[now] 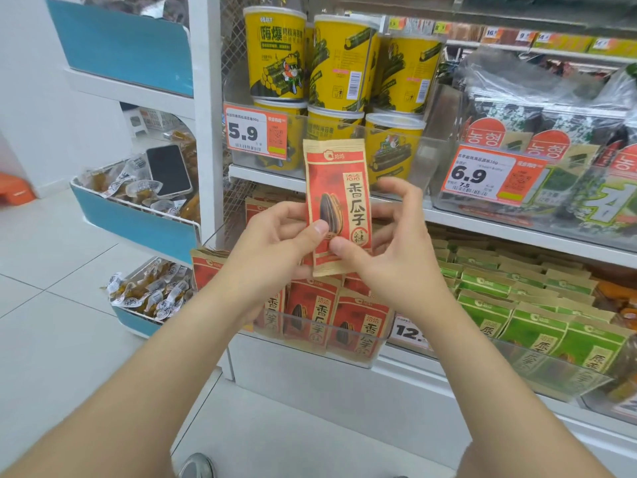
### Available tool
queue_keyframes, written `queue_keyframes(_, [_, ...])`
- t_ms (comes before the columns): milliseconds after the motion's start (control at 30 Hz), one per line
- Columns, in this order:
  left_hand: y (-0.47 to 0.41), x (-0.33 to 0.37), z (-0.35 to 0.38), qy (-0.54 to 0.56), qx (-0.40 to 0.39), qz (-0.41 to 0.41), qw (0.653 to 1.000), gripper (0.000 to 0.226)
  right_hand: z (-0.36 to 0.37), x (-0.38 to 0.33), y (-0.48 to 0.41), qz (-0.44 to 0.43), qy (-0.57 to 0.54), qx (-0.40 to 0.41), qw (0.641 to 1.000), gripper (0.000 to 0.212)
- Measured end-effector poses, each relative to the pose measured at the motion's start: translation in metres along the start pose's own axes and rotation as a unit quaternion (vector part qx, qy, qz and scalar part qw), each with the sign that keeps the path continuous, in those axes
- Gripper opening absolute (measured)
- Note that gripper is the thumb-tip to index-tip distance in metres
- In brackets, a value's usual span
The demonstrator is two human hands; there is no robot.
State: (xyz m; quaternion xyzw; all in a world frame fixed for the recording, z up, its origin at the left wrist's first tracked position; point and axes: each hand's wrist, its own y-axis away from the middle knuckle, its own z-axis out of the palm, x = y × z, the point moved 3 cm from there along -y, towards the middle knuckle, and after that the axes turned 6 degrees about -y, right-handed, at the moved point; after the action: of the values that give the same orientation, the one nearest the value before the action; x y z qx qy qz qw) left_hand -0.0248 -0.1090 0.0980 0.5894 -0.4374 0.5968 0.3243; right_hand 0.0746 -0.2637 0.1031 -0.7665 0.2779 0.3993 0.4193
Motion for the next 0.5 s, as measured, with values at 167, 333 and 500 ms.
queue_keyframes(167, [0.0,-0.005,0.003,-0.003,-0.043,-0.023,0.999,0.026,-0.001,0.006,-0.005,0.105,-0.152,0.001,0.983,0.075])
queue_keyframes(333, [-0.002,-0.011,0.002,0.049,-0.015,-0.063,0.997,0.029,0.004,0.005,-0.002,0.137,-0.202,-0.016,0.97,0.048])
queue_keyframes(500, [-0.005,-0.018,-0.001,0.088,0.026,-0.068,0.993,0.033,0.007,0.002,-0.001,0.146,-0.212,-0.021,0.966,0.058])
